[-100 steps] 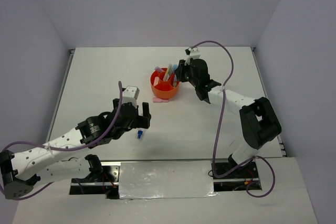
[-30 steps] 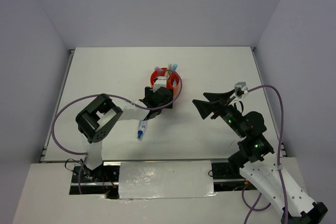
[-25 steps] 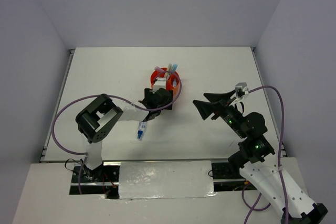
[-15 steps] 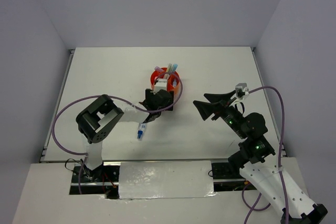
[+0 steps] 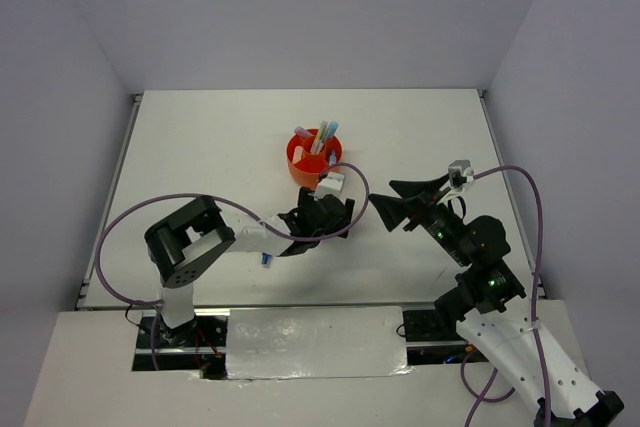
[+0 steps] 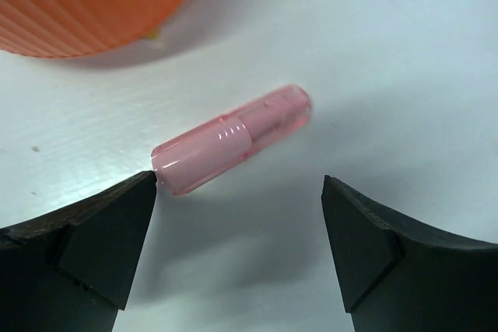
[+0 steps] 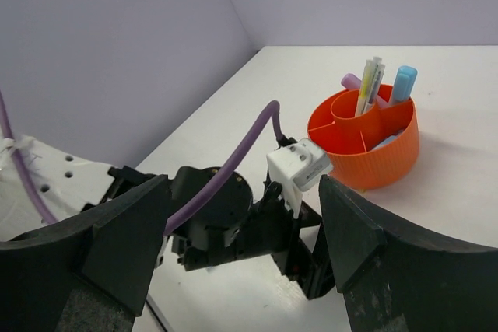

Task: Sort the stationery into containers
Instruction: Pick up the stationery from the center of the board.

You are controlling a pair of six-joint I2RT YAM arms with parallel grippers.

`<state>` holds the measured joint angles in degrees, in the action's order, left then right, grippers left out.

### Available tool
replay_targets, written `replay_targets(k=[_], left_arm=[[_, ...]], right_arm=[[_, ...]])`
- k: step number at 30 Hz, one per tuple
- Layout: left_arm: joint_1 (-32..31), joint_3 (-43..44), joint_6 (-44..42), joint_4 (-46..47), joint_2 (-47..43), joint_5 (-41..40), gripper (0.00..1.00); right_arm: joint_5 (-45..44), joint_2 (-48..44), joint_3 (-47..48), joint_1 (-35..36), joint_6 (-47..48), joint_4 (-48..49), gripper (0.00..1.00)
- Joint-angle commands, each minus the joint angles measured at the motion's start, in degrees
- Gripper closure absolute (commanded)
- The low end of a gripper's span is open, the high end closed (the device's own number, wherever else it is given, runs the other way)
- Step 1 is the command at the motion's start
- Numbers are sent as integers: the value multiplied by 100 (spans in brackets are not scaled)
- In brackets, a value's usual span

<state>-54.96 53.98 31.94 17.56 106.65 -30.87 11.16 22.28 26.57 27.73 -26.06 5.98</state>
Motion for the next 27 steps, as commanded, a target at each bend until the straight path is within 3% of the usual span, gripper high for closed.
replay_targets(k=[1,10,13,19,27], left_arm=[[-173,-1,145,-59,-338,-42,1],[-182,878,-144,-895,84,-349,1],[-173,870,-993,-685,32,-279,1],[248,395,-2094,-175,-355,1503,1],[442,263,-2325,-218,-251,1996,3]], right_arm=[[-79,-57,208,-13,93,-53,16],[-105,-84,261,-4,163,-220,16],[-114,-136,314,-21,242,-351,16],[-140,-286,384,-21,312,-536,16],[-26,-321,393,-13,269,-475,16]])
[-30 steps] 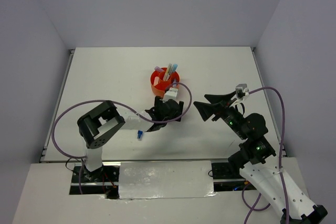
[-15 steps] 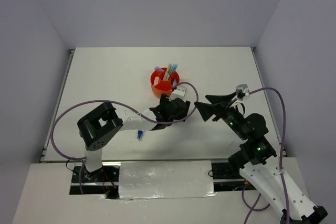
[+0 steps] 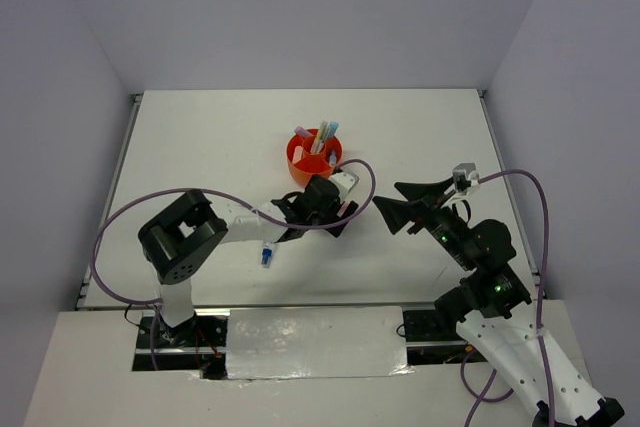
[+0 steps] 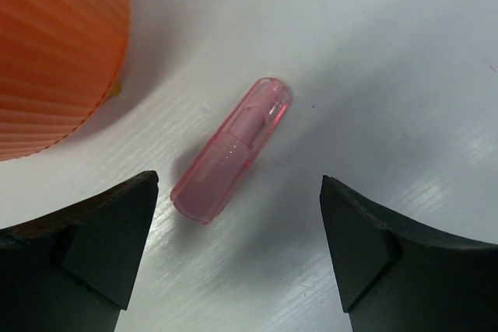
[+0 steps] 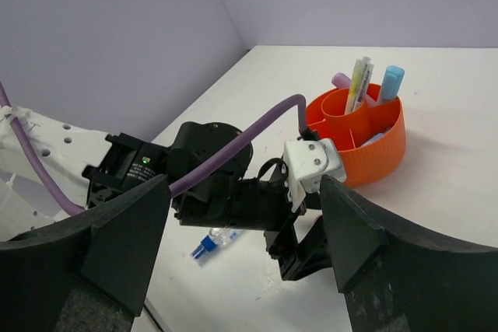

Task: Sort the stationery into containers
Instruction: Pick up the stationery from the center of the board.

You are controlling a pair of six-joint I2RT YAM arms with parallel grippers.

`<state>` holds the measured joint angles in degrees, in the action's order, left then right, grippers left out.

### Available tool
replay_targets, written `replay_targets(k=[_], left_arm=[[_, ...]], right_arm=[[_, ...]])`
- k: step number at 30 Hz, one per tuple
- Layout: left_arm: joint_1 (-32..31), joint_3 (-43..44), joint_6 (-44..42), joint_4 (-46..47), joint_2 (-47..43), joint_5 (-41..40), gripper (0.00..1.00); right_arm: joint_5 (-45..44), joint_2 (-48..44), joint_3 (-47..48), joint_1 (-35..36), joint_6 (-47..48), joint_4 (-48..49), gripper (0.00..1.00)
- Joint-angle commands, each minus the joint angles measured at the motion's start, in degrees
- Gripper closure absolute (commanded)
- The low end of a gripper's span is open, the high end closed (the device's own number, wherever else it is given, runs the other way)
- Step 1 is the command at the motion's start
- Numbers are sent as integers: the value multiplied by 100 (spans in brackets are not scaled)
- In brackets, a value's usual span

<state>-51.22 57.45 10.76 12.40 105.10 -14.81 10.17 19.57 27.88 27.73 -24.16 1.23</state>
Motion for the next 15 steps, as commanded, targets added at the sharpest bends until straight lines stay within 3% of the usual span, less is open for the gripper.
replay_targets(k=[1,9,15], left_arm=[[86,-120,-198,420,-69,426,5],[156,-23,-5,491,423,689,8],[156,-304,365,588,380,786,23]], right_arm=[[81,-67,262,-13,78,0,16],[55,-208,376,-21,131,-227,16],[37,-358,508,-4,140,-422,15]])
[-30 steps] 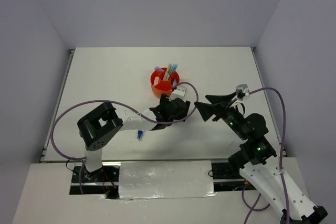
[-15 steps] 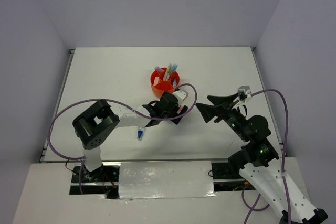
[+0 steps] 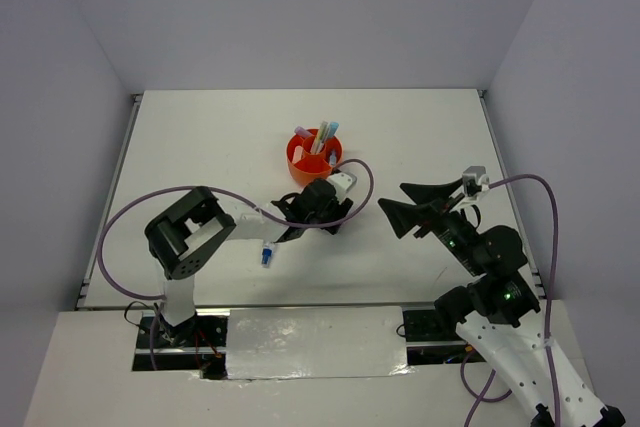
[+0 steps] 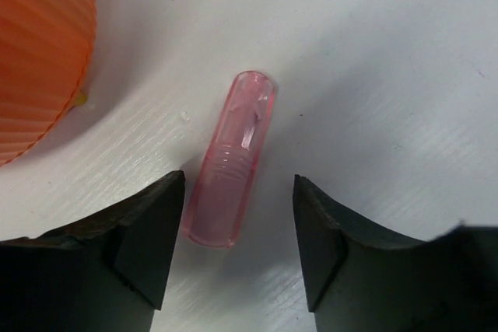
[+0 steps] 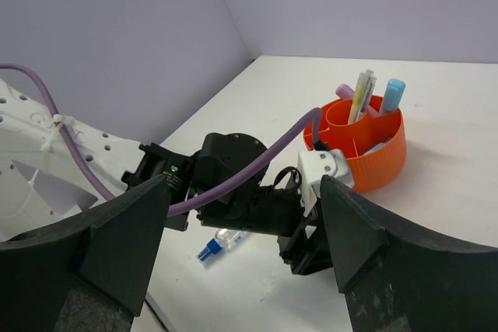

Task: Sort the stationery into containers
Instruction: Pick up the stationery from the center of the board, then place the stationery in the storage box.

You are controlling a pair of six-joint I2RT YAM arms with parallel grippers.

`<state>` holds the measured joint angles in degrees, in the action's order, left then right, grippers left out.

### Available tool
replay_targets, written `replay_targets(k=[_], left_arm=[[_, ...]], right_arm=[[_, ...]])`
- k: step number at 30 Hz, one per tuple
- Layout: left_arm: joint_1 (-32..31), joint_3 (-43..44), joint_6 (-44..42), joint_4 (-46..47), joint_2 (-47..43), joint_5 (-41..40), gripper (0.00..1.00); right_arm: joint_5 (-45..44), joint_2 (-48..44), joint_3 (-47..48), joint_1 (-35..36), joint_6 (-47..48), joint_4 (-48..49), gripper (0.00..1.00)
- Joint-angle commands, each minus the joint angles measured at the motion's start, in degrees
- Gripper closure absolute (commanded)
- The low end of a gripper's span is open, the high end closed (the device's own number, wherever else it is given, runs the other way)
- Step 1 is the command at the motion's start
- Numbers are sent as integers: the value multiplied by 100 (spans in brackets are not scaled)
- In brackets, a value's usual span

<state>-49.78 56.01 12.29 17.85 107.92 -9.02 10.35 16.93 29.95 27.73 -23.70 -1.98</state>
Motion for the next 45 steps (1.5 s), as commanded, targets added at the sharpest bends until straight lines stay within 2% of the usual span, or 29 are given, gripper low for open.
replay_targets(k=[1,2,3,5,6,8,10,13,14,17,21,23,26,28,29,32,36,40,45], left_arm=[[-5,-195,255,17,80,164,33],[-66,-300,360,8,19,120,39],[-102,-362,405,26,-7,85,50],[-234,-485,563,0,-43,-73,58],[-277,-512,624,-61,-43,-126,71],[-435,-556,835,-149,-34,-346,77],[-715,-547,1089,-430,-121,-565,87],[-1006,-722,1353,-379,-410,-865,94],[-1060,-784,1424,-344,-508,-996,100],[-1201,-1249,1627,60,-1149,-1189,100],[-1306,-1943,1768,763,-2089,-1313,100],[-1333,-2348,1715,1220,-2590,-1287,100],[-1350,-2979,1470,1879,-3353,-1007,100],[-1350,-3218,1364,2371,-3619,-874,100],[-1350,-3393,1276,2494,-3846,-839,100],[-1333,-3526,1162,2759,-4146,-725,100],[-1333,-3448,1073,2768,-4288,-636,100],[-1333,-3421,1029,2865,-4349,-680,100],[-1333,-3325,1047,2865,-4314,-751,100]], right_arm=[[2,-102,353,-4,77,-127,15],[-24,-102,371,-21,68,-153,15],[-50,-85,388,-13,68,-180,15],[-103,-50,371,-13,33,-172,12],[-121,-6,319,-13,15,-154,12],[-208,126,274,-13,-73,-136,8],[-331,275,248,-13,-230,-189,5],[-779,688,283,-22,-643,-461,3],[-998,907,300,-22,-740,-601,2],[-1446,1172,231,-39,-1171,-777,1],[-1501,1146,-32,-171,-1724,-550,0],[-1378,1189,-147,-171,-1865,-208,1],[-495,1680,-262,-171,-2120,398,4],[-79,2269,-279,-162,-2295,872,10],[410,2489,-314,-145,-2384,1101,12],[731,3184,-429,-40,-2586,1796,27],[872,3842,-351,460,-2666,2342,38],[530,4178,-51,866,-2516,2053,40],[556,4450,-148,1015,-2709,2342,55]])
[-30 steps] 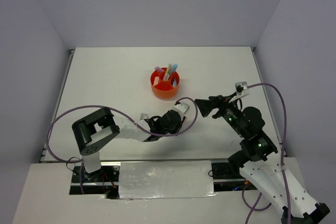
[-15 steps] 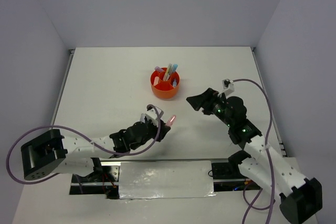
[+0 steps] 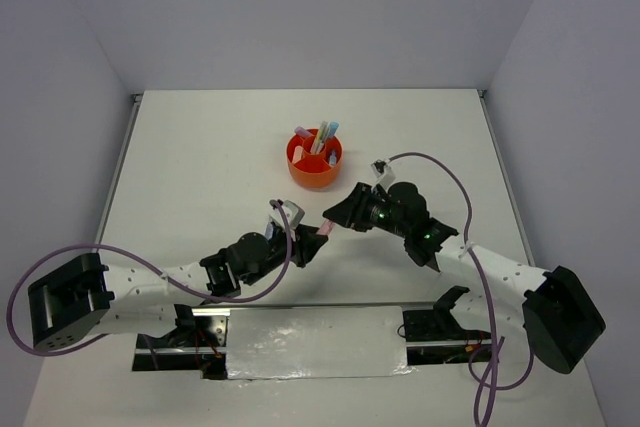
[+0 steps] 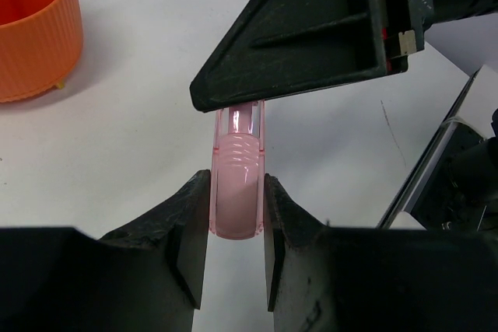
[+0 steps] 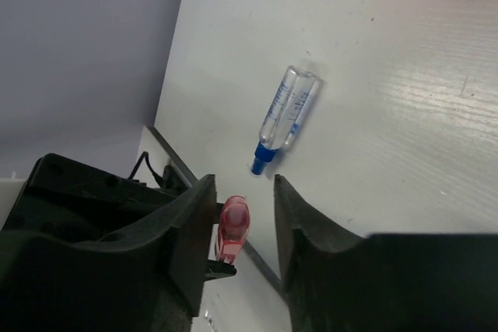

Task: Sort the stationery into containers
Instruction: Place the stationery in the storage box.

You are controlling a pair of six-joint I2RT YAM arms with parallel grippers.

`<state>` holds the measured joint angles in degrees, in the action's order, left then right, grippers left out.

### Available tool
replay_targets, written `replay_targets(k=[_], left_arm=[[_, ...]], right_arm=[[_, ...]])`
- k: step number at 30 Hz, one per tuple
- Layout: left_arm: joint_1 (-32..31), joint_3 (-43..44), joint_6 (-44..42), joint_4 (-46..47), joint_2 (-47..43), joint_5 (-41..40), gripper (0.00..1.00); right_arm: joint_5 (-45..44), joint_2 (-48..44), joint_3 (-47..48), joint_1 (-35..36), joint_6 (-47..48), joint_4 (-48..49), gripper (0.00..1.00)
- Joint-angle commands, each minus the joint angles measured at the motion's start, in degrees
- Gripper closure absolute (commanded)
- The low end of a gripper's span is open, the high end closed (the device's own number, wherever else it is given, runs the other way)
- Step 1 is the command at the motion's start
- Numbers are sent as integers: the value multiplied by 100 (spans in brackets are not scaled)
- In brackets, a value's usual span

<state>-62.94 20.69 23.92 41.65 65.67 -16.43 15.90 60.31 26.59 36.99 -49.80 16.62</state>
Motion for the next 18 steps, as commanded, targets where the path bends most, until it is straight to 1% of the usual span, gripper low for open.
replay_targets(k=[1,2,3,4,5,7,8,9,10,11,12,13,14,15,16,17,18], left_arm=[[-17,225,-116,485,-81,-36,100],[-17,243,-125,476,-72,-71,100],[-26,260,-125,450,-63,-97,100],[-17,313,-151,415,-28,-176,100],[-17,348,-142,371,-10,-229,100],[-17,488,-151,169,60,-378,98],[-26,550,-125,46,95,-457,85],[-17,751,-64,-312,191,-545,69],[-17,874,-2,-585,244,-798,51],[-17,989,77,-866,288,-931,8],[-17,1207,278,-1478,332,-1072,1],[-17,1305,410,-1797,332,-1247,1],[-17,1498,820,-2166,306,-1728,1],[-17,1648,1138,-3223,306,-2089,1],[-26,1832,1472,-3877,306,-2493,1],[-17,1981,1832,-4519,306,-3124,1],[1,2201,2383,-5447,254,-3321,1]], right_arm=[[9,138,180,158,-109,517,59],[18,165,180,185,-126,561,66],[36,208,171,212,-152,631,71],[53,226,171,264,-179,658,89],[45,235,180,273,-205,641,98],[27,253,189,282,-205,710,100],[36,244,189,282,-171,789,100],[140,244,206,230,-101,868,100],[167,235,276,151,13,921,100],[124,218,494,-41,336,809,100],[11,209,644,-147,522,677,100],[-252,244,837,-253,698,354,100],[-376,296,1231,-515,1057,194,100],[-516,471,1452,-639,1225,-95,100],[-666,594,1681,-745,1384,-246,100],[-980,735,2153,-851,1655,-386,100],[-1140,1093,2601,-1052,1875,-562,100]])
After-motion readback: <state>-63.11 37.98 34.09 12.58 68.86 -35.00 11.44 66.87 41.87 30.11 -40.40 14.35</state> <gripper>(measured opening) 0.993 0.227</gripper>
